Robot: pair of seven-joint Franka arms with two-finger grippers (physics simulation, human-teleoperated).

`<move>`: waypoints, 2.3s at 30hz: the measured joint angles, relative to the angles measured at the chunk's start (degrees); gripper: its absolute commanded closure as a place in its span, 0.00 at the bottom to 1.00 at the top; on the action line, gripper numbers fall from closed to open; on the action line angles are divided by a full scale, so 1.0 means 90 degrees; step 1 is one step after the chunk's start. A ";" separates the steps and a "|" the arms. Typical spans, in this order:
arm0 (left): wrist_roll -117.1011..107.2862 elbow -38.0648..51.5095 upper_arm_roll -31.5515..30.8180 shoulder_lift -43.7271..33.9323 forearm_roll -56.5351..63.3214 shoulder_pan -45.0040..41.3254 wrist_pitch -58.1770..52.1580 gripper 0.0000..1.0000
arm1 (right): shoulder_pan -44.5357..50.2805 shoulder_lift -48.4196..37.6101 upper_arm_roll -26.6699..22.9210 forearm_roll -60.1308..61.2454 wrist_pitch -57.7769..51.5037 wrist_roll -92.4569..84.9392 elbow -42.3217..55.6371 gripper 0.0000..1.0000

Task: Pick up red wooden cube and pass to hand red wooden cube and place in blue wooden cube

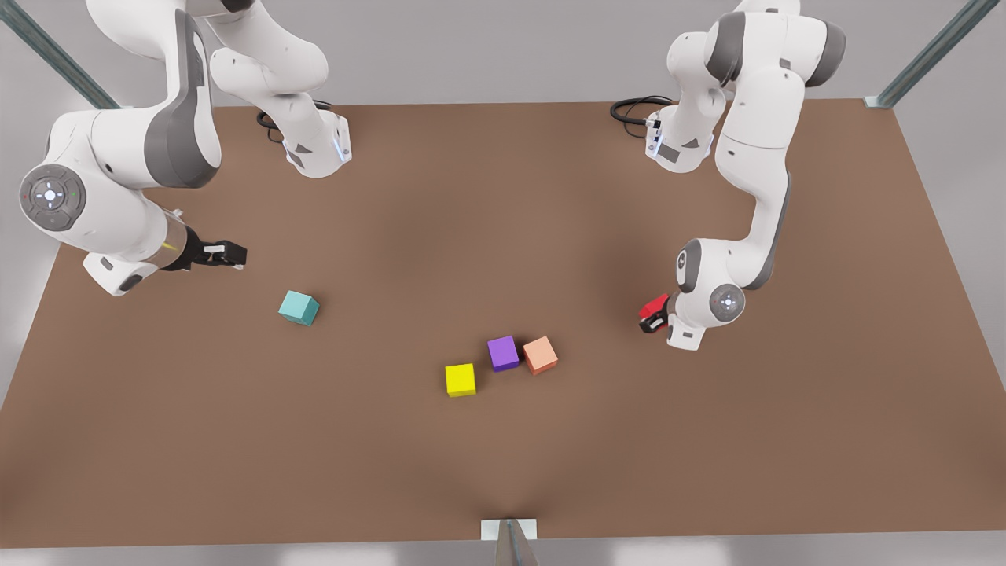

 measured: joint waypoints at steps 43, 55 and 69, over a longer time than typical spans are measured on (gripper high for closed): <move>0.5849 0.6182 -0.3120 0.2481 -0.5992 0.0103 -0.1214 0.40 | 0.0314 0.4121 0.0087 0.8125 0.0891 -0.5696 0.1696 0.00; 0.7995 0.5988 -0.3287 0.2613 -0.7002 0.0195 -0.1031 0.38 | 0.0445 0.4161 0.0146 0.9316 0.1123 -0.8660 0.1475 0.00; 0.7931 0.5986 -0.3336 0.2628 -0.7272 0.0179 -0.1054 0.38 | 0.0666 0.3594 0.0230 1.0172 0.1769 -1.1071 0.0318 0.00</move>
